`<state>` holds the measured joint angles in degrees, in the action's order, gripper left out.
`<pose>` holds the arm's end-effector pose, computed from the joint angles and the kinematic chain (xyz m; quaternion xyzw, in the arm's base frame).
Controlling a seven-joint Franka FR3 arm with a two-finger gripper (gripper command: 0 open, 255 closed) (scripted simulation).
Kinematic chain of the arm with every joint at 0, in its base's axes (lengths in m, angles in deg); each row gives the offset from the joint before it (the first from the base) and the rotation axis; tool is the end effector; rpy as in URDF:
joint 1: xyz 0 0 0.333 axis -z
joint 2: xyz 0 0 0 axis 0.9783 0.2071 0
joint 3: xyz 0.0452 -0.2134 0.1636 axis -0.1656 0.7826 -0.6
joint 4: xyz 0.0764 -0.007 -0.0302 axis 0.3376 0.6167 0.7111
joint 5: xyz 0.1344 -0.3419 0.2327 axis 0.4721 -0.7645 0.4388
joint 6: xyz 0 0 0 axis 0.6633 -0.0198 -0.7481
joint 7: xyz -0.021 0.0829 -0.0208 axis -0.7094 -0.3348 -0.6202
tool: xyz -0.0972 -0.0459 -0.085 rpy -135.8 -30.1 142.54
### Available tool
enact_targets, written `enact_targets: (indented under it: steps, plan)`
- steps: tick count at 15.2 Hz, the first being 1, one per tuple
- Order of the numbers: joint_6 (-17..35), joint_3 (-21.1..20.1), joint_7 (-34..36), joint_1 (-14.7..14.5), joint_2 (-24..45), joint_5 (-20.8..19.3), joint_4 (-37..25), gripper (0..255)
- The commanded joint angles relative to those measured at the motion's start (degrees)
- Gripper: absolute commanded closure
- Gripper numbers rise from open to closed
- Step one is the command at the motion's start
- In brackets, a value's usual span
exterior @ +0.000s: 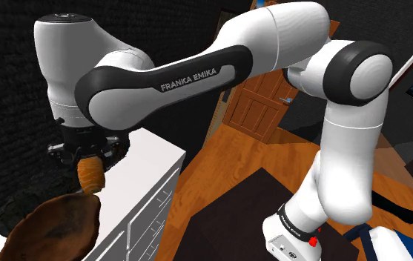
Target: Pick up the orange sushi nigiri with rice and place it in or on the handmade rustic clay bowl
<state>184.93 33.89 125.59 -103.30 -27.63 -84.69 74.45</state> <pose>0.4330 0.5298 0.2911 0.9957 -0.0924 -0.0041 0.0074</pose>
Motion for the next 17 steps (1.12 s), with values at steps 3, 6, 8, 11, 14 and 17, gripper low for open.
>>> enact_targets:
  steps: [3, 6, 8, 11, 14, 17]
  plan:
    - [-1.79, -0.4, 4.84, -4.75, 3.6, -1.67, -4.87, 255]
    - [-3.63, -0.51, 8.23, -8.7, 6.81, -2.97, -9.59, 255]
    - [-3.78, -0.39, 9.47, -10.23, 8.34, -3.57, -11.14, 255]
    - [-1.94, -0.1, 9.76, -10.27, 9.12, -4.01, -9.99, 255]
    - [-0.15, 0.21, 10.06, -10.35, 10.0, -4.49, -8.99, 255]
    - [1.58, 0.56, 10.38, -10.47, 10.96, -5.0, -8.14, 255]
